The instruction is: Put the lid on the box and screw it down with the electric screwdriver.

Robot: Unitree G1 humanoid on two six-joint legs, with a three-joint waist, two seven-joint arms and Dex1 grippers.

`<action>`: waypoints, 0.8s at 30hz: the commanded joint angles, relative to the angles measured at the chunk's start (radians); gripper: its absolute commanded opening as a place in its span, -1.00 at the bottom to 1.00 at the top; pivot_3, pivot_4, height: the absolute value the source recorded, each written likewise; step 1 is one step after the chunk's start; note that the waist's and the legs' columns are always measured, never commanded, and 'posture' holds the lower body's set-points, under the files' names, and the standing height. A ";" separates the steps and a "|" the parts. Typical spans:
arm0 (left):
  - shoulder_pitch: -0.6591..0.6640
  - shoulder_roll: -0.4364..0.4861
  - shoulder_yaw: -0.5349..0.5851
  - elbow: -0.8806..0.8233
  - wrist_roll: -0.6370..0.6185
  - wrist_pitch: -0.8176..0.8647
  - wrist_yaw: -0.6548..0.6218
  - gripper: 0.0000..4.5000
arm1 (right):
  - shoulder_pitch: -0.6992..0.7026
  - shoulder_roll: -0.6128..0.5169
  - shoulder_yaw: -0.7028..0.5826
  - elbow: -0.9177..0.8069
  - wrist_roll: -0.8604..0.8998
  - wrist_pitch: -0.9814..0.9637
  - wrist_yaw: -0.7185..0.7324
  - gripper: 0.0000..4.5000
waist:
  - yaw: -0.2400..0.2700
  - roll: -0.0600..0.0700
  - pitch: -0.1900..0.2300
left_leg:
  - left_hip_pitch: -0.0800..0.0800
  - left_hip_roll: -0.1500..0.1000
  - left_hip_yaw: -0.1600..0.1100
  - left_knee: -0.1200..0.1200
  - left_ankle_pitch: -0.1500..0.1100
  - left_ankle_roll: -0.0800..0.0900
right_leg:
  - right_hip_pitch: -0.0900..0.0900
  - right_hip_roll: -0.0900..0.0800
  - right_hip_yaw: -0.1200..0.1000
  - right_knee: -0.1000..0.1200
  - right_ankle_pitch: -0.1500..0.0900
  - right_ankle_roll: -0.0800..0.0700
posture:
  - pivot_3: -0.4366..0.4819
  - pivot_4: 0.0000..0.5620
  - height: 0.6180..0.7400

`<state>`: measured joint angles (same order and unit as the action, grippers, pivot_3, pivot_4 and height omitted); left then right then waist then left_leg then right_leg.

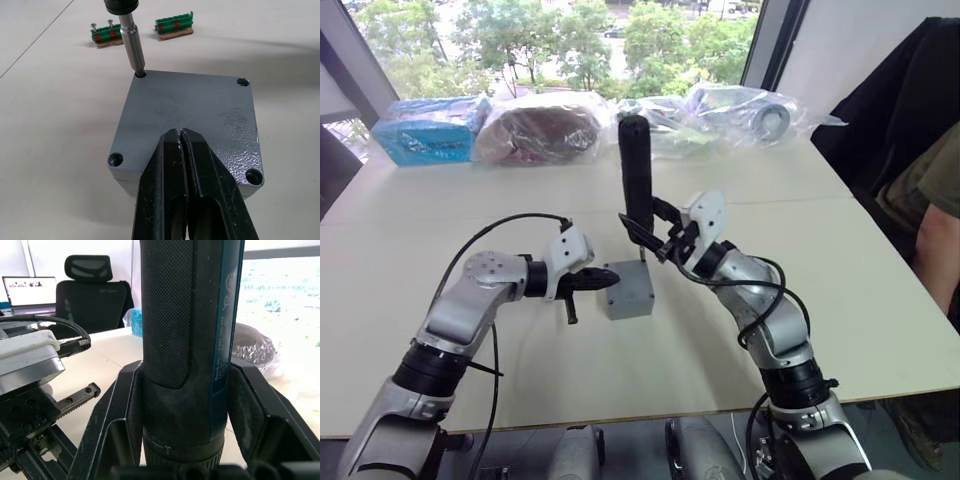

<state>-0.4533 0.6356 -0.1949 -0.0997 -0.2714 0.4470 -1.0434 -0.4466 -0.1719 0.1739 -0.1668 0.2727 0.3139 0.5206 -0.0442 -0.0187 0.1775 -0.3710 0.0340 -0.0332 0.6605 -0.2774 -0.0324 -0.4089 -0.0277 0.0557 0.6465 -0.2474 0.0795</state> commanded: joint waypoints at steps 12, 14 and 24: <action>0.016 -0.010 -0.021 0.002 0.027 -0.012 0.002 -1.00 | 0.056 -0.015 0.006 0.053 0.018 0.162 -0.025 -0.16 | 0.000 0.000 -0.011 | 0.000 0.000 0.000 -0.001 0.000 0.000 | 0.000 -0.001 0.000 -0.001 0.000 0.000 | -0.05 -0.47 1.00; 0.017 -0.009 -0.021 0.002 0.027 -0.013 0.000 -1.00 | 0.050 -0.012 0.000 0.035 0.028 0.169 -0.030 -0.16 | 0.000 0.000 -0.011 | 0.000 0.000 0.000 -0.001 0.000 0.000 | 0.000 -0.001 0.000 -0.002 0.000 0.000 | -0.05 -0.47 1.00; 0.018 0.020 0.020 -0.050 -0.020 0.000 -0.032 -1.00 | -0.218 0.044 -0.331 -0.131 0.334 0.452 -0.254 -0.16 | 0.002 0.004 -0.002 | -0.005 0.000 0.000 -0.003 0.000 0.000 | -0.006 -0.001 0.000 -0.003 0.000 -0.001 | -0.05 -0.47 1.00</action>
<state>-0.4402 0.6363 -0.1888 -0.1202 -0.2733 0.4334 -1.0583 -0.5762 -0.1318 -0.0286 -0.2186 0.5017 0.7067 0.3347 -0.0425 -0.0151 0.1756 -0.3784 0.0340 -0.0330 0.6572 -0.2774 -0.0324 -0.4177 -0.0286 0.0559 0.6447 -0.2448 0.0749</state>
